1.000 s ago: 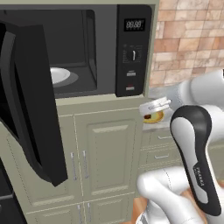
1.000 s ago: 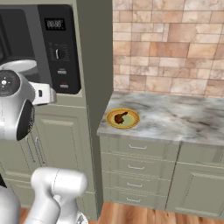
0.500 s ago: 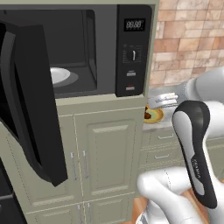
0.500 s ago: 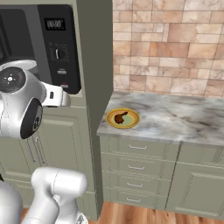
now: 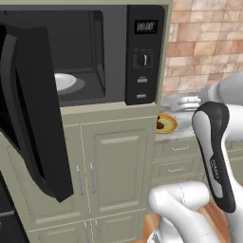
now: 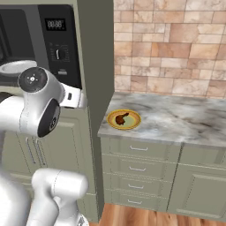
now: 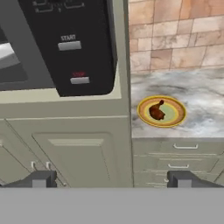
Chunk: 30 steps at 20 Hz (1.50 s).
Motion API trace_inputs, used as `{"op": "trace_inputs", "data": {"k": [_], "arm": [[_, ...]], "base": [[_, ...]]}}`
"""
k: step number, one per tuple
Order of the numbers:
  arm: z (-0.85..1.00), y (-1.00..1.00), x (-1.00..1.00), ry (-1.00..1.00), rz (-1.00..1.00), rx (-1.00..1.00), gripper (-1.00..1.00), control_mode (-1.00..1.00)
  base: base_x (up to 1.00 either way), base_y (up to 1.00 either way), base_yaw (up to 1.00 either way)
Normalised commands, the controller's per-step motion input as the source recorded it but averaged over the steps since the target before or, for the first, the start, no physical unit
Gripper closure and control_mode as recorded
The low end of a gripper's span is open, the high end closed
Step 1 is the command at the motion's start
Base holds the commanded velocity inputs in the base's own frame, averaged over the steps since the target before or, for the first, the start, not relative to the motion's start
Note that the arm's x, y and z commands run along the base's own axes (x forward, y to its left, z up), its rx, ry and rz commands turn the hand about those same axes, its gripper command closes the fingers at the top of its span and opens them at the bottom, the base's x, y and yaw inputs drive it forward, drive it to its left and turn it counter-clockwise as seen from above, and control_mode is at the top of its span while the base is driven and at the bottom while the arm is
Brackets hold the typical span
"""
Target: Pick the chicken drumstick from the counter and place it in the microwave. Then turn on the microwave.
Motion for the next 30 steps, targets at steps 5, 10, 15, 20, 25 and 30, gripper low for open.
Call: {"op": "trace_inputs", "data": {"k": [5,10,15,20,25,30], "arm": [[-0.04,-0.45,0.30,0.04,-0.05,0.05,-1.00,-1.00],[-0.08,-0.44,0.30,0.09,-0.01,0.04,-1.00,-1.00],[-0.13,-0.40,0.29,0.10,0.00,0.03,-1.00,-1.00],[-0.16,-0.40,0.34,0.09,0.00,0.06,-1.00,-1.00],[-0.16,-0.35,0.37,0.09,0.00,0.05,-1.00,-1.00],[-0.10,-0.22,0.38,0.10,0.00,0.03,-1.00,-1.00]], "base": [[0.00,0.00,0.00],[0.00,0.00,0.00],[0.00,0.00,0.00],[0.00,0.00,0.00],[0.00,0.00,0.00],[0.00,0.00,0.00]]}}
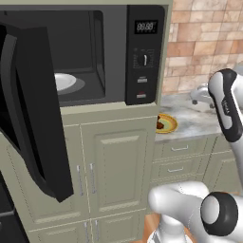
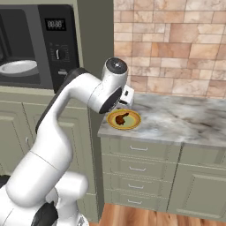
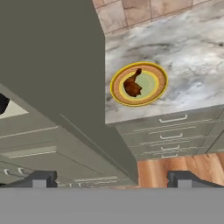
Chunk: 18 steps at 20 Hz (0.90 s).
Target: Pick the chicken drumstick from the counter and place it in the microwave. Then turn on the microwave.
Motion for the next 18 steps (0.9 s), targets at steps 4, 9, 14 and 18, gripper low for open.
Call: {"op": "trace_inputs", "data": {"k": [4,9,14,18], "arm": [[-0.08,-0.12,0.33,0.13,0.00,0.00,-1.00,-1.00],[-0.13,-0.11,0.33,0.03,0.00,0.00,-1.00,-1.00],[-0.25,-0.09,0.31,-0.01,0.00,0.01,-1.00,-1.00],[-0.34,-0.01,0.32,-0.01,0.00,0.00,-1.00,-1.00]], "base": [[0.00,0.00,0.00],[0.00,0.00,0.00],[0.00,0.00,0.00],[0.00,0.00,0.00]]}}
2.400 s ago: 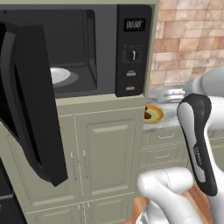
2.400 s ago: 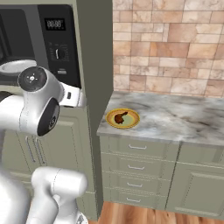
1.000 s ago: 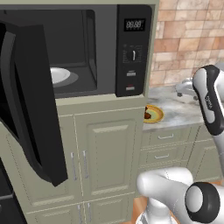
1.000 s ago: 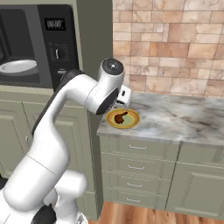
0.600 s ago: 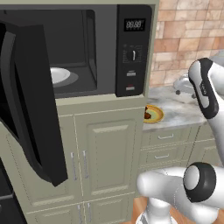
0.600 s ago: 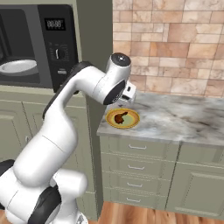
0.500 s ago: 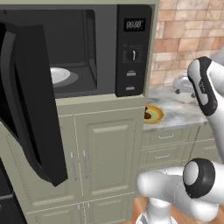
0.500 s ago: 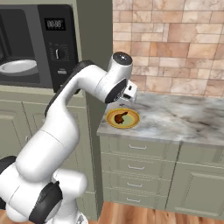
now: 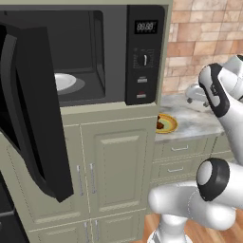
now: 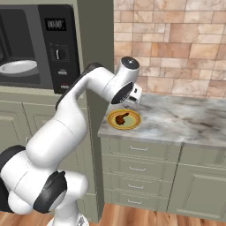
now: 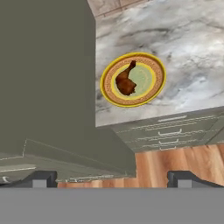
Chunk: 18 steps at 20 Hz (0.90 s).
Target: Pick the chicken drumstick from the counter and place it in the microwave. Then turn on the microwave.
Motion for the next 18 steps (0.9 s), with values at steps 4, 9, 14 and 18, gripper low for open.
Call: {"op": "trace_inputs", "data": {"k": [4,9,14,18], "arm": [[-0.31,0.00,0.33,0.00,0.01,0.00,-1.00,-1.00],[-0.32,0.00,0.25,0.00,0.01,0.00,-1.00,-1.00],[-0.24,0.01,0.22,0.00,0.04,0.00,-1.00,-1.00],[-0.20,0.04,0.26,0.00,0.06,0.00,-1.00,-1.00]], "base": [[0.00,0.00,0.00],[0.00,0.00,0.00],[0.00,0.00,0.00],[0.00,0.00,0.00]]}}
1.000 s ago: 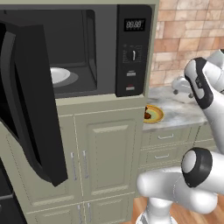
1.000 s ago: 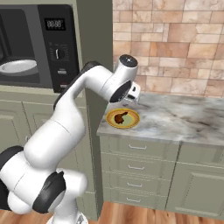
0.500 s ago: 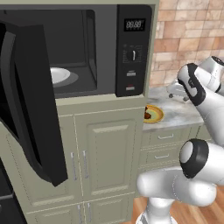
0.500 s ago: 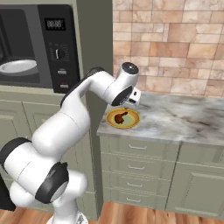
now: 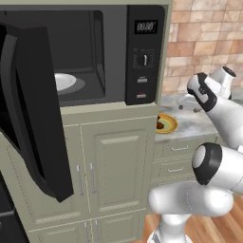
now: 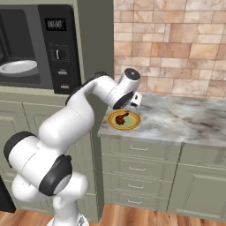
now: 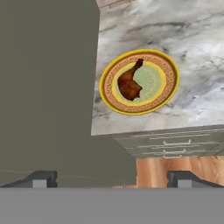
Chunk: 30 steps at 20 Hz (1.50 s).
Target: Pick the chicken drumstick from the counter and place it in the microwave. Then turn on the microwave.
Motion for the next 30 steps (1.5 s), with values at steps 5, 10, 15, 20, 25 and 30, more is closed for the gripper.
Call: {"op": "trace_inputs", "data": {"k": [5,10,15,20,25,30], "arm": [[-0.17,0.05,0.16,0.00,0.03,0.00,-1.00,-1.00],[-0.15,0.10,0.13,0.00,0.03,0.00,-1.00,-1.00],[-0.15,0.05,0.23,0.00,0.02,0.00,-1.00,-1.00],[-0.19,0.02,0.25,0.00,0.02,0.00,-1.00,-1.00],[-0.21,0.00,0.21,0.01,0.03,0.00,-1.00,-1.00],[-0.11,0.00,0.17,0.02,0.04,0.01,-1.00,-1.00]], "base": [[0.00,0.00,0.00],[0.00,0.00,0.00],[0.00,0.00,0.00],[0.00,0.00,0.00],[0.00,0.00,0.00],[0.00,0.00,0.00]]}}
